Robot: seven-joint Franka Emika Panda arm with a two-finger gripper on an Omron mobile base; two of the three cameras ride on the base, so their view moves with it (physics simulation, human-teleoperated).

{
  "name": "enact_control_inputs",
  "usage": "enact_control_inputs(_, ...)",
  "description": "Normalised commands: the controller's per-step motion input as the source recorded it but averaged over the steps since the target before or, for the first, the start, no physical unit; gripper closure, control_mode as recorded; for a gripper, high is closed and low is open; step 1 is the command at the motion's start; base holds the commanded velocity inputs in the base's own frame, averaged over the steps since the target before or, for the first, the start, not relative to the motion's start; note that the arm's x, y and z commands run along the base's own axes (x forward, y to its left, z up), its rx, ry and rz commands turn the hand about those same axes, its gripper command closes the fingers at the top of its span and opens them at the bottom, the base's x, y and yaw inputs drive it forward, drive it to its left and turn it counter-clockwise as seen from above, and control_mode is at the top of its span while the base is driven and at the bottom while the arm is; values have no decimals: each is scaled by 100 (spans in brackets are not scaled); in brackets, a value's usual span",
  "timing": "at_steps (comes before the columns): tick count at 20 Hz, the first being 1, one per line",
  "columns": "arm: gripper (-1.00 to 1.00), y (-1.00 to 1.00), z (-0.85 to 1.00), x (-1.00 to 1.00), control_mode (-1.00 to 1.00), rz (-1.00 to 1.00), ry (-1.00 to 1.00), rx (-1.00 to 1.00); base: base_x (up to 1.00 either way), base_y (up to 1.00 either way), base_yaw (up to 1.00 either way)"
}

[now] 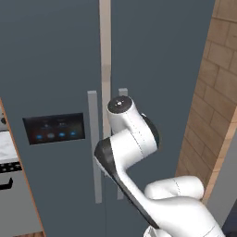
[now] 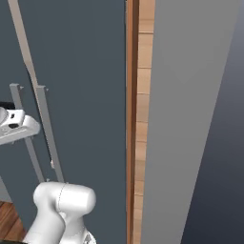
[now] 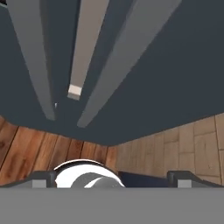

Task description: Open the freezer door, pick up the ice cube tray from the freezer, and place it on the dining counter.

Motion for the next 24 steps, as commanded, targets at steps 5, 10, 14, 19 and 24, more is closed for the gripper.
enact_control_inputs(5, -100, 100, 3, 2, -100, -1, 0, -3, 0, 0, 0)
enact_control_inputs(10, -100, 72, -16, 40, -100, 0, 0, 0, 0, 0, 0)
enact_control_inputs(14, -100, 6, -32, 57, -100, 0, -17, 1, 0, 0, 0)
enact_control_inputs(19, -100, -28, -41, 44, -100, 0, -26, 10, 0, 0, 0)
enact_control_inputs(24, -100, -13, -40, 60, -100, 1, -15, 13, 0, 0, 0)
